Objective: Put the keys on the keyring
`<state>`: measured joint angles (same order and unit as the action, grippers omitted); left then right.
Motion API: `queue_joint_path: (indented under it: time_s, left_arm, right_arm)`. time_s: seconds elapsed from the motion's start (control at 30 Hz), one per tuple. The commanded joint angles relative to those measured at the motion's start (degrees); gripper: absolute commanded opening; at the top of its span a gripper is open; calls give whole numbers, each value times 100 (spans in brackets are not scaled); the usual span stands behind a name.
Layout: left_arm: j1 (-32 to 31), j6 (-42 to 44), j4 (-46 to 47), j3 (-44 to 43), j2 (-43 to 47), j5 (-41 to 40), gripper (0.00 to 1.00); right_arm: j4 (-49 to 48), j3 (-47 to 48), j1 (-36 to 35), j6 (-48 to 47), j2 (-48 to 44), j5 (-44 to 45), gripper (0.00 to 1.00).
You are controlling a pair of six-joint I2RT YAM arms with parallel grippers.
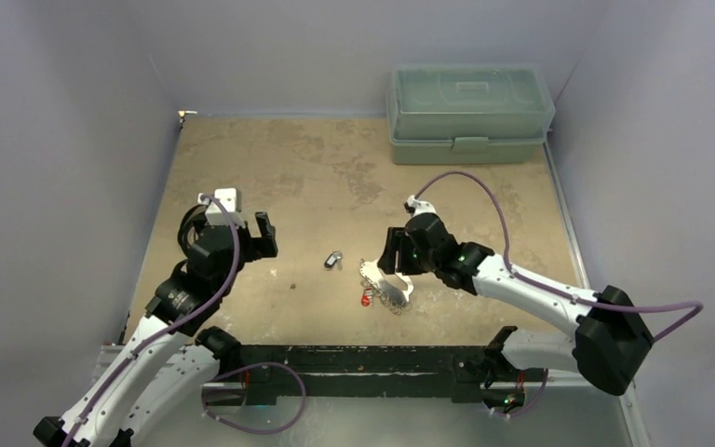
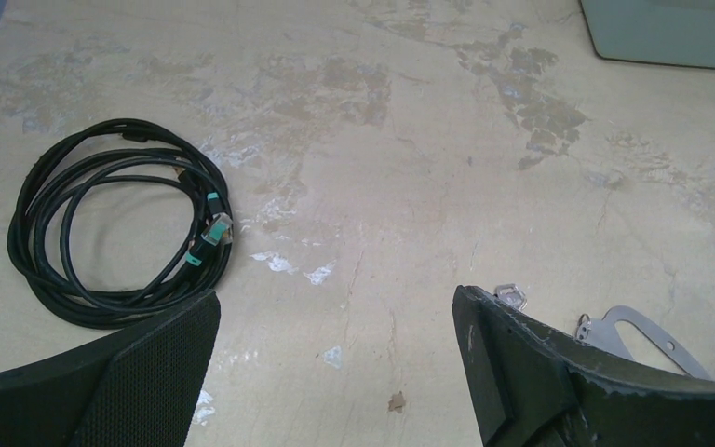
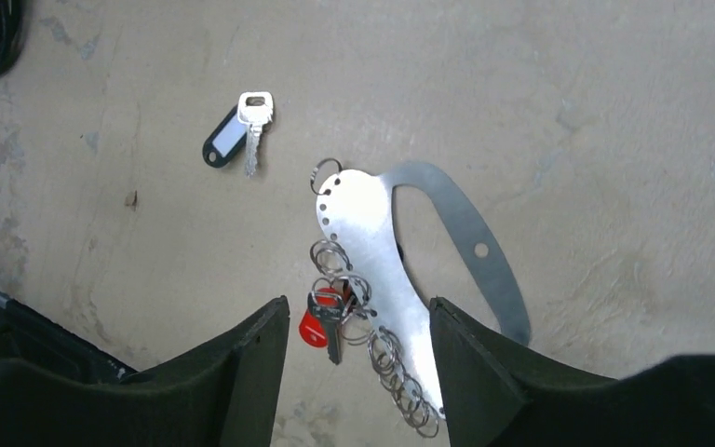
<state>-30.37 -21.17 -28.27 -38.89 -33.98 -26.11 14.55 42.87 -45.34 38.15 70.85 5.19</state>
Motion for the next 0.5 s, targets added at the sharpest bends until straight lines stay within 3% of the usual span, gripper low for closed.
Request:
queue_joint_path:
  time_s: [0.0, 0.17, 0.47]
  left_arm:
    - [40, 139, 182, -93, 124, 61, 95]
    - [40, 139, 165, -85, 154, 98, 95]
    - [31, 139, 127, -75, 182, 52, 95]
  right_arm:
    - [-252, -433, -19, 657, -479, -50, 56]
    - [-682, -770, -19, 777, -477, -333, 30]
    - [-1125, -1019, -43, 856, -69, -510, 25]
